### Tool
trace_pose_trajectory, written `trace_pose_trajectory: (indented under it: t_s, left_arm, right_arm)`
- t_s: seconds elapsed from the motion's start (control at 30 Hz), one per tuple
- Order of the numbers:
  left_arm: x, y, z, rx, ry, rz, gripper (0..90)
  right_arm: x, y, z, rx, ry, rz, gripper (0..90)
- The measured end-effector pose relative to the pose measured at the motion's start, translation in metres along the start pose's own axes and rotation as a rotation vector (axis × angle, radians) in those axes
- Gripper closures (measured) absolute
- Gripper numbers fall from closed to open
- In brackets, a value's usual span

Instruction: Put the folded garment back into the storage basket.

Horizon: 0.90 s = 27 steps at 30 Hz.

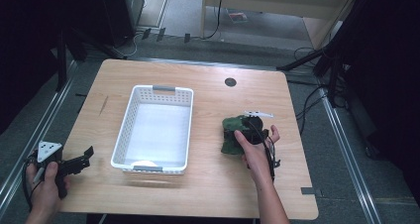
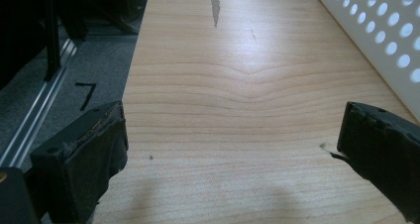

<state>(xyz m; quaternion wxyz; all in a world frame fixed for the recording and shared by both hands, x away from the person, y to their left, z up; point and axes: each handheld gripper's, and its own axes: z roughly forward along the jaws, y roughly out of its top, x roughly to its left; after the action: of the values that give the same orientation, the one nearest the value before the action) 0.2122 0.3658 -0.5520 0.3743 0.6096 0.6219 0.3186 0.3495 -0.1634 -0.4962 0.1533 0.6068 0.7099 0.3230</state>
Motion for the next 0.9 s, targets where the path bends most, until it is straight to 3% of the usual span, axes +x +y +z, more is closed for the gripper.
trace_pose_trajectory:
  t_s: [0.47,0.9]
  left_arm:
    - [0.000,0.000,0.000,0.007,0.003,0.002,0.2]
    - [0.000,0.000,0.000,0.007,0.006,-0.002,0.2]
  right_arm:
    - [-0.002,-0.004,0.016,0.070,-0.088,-0.009,0.0]
    - [-0.004,-0.008,0.027,0.108,-0.116,0.005,0.0]
